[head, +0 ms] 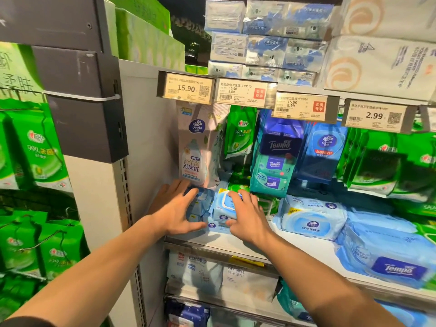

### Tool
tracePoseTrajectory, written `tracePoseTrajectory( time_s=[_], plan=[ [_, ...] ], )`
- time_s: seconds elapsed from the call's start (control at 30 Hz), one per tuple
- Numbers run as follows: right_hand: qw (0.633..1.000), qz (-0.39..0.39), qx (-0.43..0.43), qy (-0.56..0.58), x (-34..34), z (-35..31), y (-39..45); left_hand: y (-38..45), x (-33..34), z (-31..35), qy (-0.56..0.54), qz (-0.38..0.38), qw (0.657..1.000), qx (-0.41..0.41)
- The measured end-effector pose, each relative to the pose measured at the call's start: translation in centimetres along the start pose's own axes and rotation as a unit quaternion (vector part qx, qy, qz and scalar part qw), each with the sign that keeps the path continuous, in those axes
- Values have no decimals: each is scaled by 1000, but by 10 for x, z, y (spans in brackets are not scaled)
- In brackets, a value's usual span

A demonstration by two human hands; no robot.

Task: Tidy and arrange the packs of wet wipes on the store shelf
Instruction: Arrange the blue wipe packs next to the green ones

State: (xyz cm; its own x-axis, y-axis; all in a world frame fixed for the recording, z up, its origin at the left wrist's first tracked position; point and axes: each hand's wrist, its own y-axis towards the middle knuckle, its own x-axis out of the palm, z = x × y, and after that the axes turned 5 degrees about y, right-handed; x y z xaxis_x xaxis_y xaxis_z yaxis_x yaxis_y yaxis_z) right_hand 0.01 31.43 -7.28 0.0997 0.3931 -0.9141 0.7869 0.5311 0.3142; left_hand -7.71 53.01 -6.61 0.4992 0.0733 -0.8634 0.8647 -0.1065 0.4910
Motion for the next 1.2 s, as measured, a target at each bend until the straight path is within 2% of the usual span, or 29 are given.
tracePoseTrajectory(
  time_s=[0.07, 0.13, 0.2, 0.3, 0.43, 0.5, 0.9, 1.03, 1.2],
  plan=[
    [1000, -13, 10, 6, 4, -5, 11, -4, -1, 0, -66, -19, 998, -11],
    [999, -33, 12, 2, 7, -9, 19, -6, -6, 1, -185, -92, 978, -43],
    [999, -51, 20, -1, 10, -12, 25, -6, -8, 3, -246, -141, 957, -66],
    [997, -69, 30, -5, 13, -16, 30, -2, -11, 5, -262, -128, 955, -58],
    [994, -102, 18, -35, 13, -13, 36, 1, -1, 3, -193, -50, 979, -42],
    [993, -107, 14, -48, 14, -12, 36, 1, -1, 5, -179, -34, 982, -41],
    [988, -133, 1, -83, 11, -14, 32, 2, -15, 20, -149, -50, 988, -9],
    [990, -130, -14, -59, 9, -13, 21, 7, -26, 34, -42, -27, 999, 5],
    [984, -132, -85, -79, -7, 12, -8, 13, -46, 57, 62, -46, 996, -43]
  ],
)
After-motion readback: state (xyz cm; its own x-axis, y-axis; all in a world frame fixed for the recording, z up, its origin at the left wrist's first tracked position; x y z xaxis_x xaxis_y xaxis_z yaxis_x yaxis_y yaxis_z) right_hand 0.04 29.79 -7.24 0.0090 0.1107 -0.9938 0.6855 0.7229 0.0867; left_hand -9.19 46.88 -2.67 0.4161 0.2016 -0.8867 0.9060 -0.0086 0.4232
